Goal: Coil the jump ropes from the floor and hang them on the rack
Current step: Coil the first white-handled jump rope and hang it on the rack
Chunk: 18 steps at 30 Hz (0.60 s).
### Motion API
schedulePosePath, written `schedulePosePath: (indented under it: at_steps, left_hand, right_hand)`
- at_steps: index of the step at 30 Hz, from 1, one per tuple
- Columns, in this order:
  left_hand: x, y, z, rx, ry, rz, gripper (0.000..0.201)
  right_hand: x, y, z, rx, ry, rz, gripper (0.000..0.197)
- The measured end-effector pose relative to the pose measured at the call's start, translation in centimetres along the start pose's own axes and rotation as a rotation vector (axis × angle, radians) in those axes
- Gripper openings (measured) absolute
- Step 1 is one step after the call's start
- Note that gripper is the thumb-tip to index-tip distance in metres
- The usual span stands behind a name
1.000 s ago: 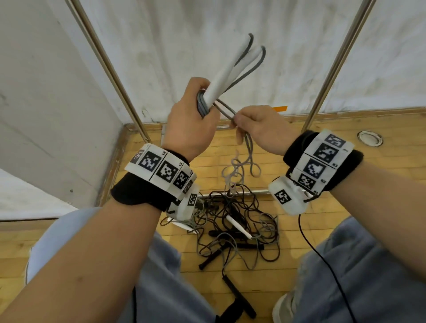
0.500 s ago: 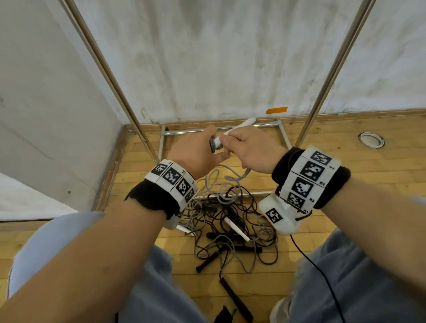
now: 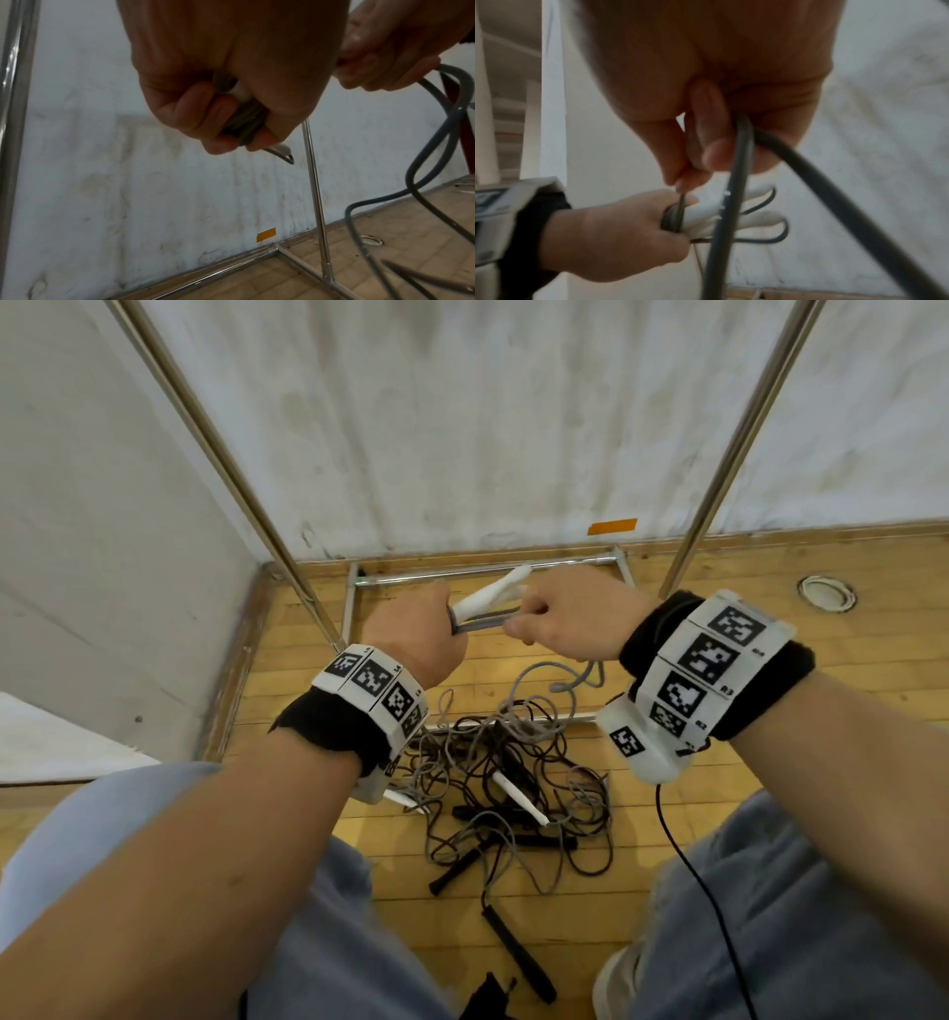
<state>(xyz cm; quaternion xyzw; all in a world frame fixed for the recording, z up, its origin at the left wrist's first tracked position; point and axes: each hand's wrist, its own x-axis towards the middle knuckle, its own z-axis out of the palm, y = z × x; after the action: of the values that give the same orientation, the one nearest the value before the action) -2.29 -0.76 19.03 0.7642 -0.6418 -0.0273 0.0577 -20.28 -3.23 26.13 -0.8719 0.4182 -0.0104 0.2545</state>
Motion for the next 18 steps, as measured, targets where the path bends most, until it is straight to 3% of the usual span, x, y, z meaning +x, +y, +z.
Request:
schedulePosePath:
  at_steps: [2, 8, 12, 18]
  left_hand:
    - [-0.1, -0.3, 0.0, 0.045, -0.021, -0.018, 0.019]
    - [-0.7, 0.7, 0.1, 0.039, -0.083, 0.047, 0.016]
    - [-1.3, 1.4, -0.5, -0.076, -0.11, 0.179, 0.015]
    - [-2.1, 1.4, -3.5, -0.368, -0.109, 0.315, 0.014]
  right_hand:
    - [0.4, 0.8, -0.3, -0.052, 0.027, 0.033, 0.039]
    - [1.6, 1.5, -0.2, 0.045, 0.287, 0.017, 0.032]
    - [2.1, 2.7, -1.0, 0.286, 0.394, 0.079, 0.029]
    - [1.9, 4.4, -2.8, 0.443, 0.331, 0.098, 0.029]
